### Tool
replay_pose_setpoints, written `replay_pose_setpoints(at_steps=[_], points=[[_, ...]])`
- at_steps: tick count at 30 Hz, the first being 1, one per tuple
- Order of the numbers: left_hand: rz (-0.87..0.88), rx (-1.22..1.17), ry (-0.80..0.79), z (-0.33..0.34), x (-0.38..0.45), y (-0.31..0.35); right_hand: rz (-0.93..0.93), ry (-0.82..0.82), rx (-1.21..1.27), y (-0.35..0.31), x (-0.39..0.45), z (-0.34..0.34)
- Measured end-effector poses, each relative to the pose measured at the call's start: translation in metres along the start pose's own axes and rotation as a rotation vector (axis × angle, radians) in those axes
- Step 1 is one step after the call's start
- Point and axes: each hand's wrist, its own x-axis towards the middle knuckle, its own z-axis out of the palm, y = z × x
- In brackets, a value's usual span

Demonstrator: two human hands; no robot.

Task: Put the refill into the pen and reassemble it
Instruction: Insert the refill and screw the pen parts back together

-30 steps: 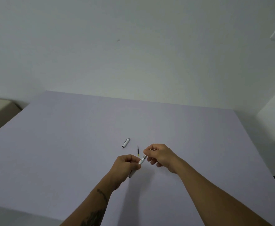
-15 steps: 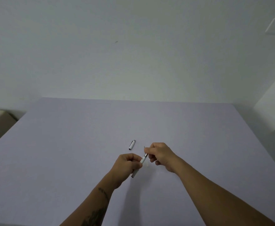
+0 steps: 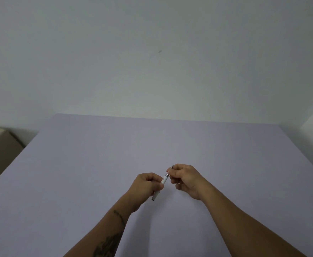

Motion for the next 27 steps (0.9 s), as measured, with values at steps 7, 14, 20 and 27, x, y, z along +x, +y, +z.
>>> replay_pose_setpoints(at_steps=[7,14,20,27], points=[[-0.005,-0.005,-0.075,-0.01,0.01,-0.007,-0.038,0.138,-0.045,0.001,-0.004,0.021],[-0.027,-0.045,-0.124,-0.004,0.017,-0.003,-0.008,0.159,0.066,0.003,-0.007,0.009],[-0.033,-0.056,-0.127,-0.003,0.018,-0.001,-0.033,0.226,0.02,0.001,0.001,0.02],[-0.046,-0.101,-0.101,-0.007,0.018,0.005,-0.072,0.196,0.059,-0.012,0.002,0.025]])
